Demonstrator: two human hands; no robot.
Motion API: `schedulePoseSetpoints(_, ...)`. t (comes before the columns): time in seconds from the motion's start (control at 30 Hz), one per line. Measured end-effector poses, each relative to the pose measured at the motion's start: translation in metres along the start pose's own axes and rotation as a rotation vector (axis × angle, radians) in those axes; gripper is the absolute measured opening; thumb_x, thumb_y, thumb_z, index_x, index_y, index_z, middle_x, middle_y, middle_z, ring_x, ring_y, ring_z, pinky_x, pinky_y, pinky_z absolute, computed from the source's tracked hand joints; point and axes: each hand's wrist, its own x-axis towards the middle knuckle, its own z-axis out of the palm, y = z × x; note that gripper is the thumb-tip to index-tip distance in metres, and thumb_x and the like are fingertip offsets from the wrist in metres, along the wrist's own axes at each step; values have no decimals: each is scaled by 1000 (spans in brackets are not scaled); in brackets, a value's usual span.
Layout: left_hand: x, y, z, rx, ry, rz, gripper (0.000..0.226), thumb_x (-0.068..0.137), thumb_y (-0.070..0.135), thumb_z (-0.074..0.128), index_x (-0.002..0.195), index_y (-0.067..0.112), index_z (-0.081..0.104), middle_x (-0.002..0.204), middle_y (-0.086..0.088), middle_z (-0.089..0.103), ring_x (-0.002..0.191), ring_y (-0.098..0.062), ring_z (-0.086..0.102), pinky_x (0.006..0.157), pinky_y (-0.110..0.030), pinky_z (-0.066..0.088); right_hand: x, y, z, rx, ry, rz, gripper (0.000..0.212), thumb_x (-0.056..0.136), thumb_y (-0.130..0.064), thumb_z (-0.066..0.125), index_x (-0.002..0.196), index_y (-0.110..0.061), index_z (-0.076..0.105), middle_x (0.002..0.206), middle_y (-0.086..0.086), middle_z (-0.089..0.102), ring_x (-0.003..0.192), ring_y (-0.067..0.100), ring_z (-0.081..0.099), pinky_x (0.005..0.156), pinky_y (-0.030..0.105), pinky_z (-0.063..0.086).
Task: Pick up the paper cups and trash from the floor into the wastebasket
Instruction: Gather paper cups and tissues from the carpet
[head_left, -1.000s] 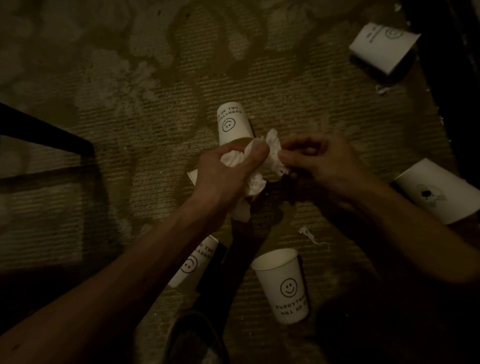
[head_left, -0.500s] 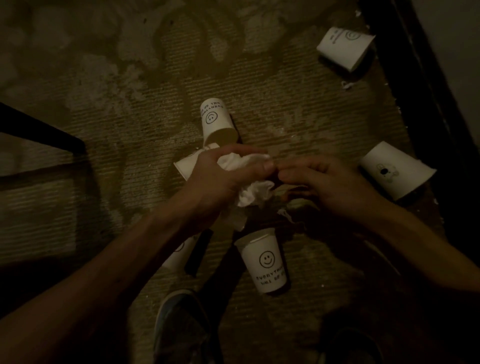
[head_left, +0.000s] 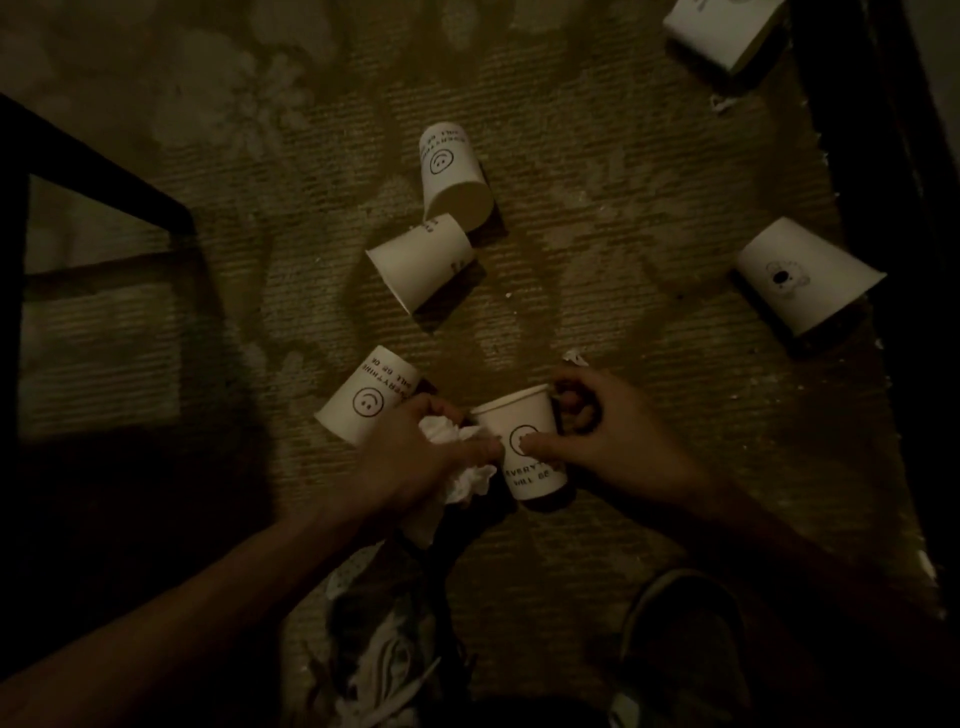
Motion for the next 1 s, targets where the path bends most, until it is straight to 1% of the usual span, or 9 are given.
schedulePoseSetpoints(0.07,2,-4,3,-1,-58,-40,37,67,25,89,94,14,66,78,1,74,66,-13,72,53,-26,56,2,2,5,86,-10,41,53,58,-56,80,103,-29,71,85,-10,71,80,12,70,73,48,61)
schedulePoseSetpoints(0.2,10,5,5,22,-179,-53,30,72,32,84,93,14,72,84,-5,77,75,-23,75,59,-29,61,8,5,14,244,-27,142,19,85,-29,74,99,-17,73,90,-1,77,82,16,74,78,51,60)
schedulePoseSetpoints(0.33,22,34,1,63,-180,-17,30,77,37,82,94,15,72,83,-7,77,70,-20,74,57,-29,59,14,-8,7,424,9,194,15,91,-29,66,96,-17,72,93,3,77,88,21,74,83,52,59)
schedulePoseSetpoints(0.47,10,114,-9,135,-279,50,41,73,43,81,104,18,70,77,-1,76,64,-13,72,46,-25,53,-4,-63,-32,547,69,144,16,92,-33,65,101,-20,69,91,-2,77,85,16,74,66,35,61)
schedulePoseSetpoints(0.53,-13,171,-14,235,-316,113,46,70,47,83,104,18,70,84,-1,77,72,-15,74,50,-25,54,-31,-104,-59,525,137,93,15,94,-34,62,98,-22,68,86,-4,77,82,12,74,62,29,60)
schedulePoseSetpoints(0.7,-141,324,-33,382,-361,291,77,53,52,90,113,7,69,104,-14,73,91,-30,73,78,-51,61,-141,-242,-127,562,281,-7,15,96,-31,60,98,-19,66,88,-3,74,85,12,73,69,29,59)
schedulePoseSetpoints(0.73,-176,356,-37,410,-364,327,76,53,53,87,110,6,70,101,-13,74,89,-28,73,77,-49,61,-170,-272,-141,580,294,-23,13,96,-30,60,96,-19,66,88,-3,74,85,12,73,67,27,58)
schedulePoseSetpoints(0.83,-292,451,-57,567,-356,457,46,71,46,82,99,11,72,81,0,74,63,-9,68,47,-23,51,-267,-366,-175,640,291,-56,14,95,-29,60,100,-18,67,101,5,73,91,16,72,72,30,59)
schedulePoseSetpoints(1.0,-480,578,-90,770,-366,615,35,74,46,80,98,23,70,75,11,71,68,-3,68,47,-14,50,-428,-502,-210,739,312,-85,25,95,-22,58,112,-5,65,104,13,73,94,22,72,79,36,60)
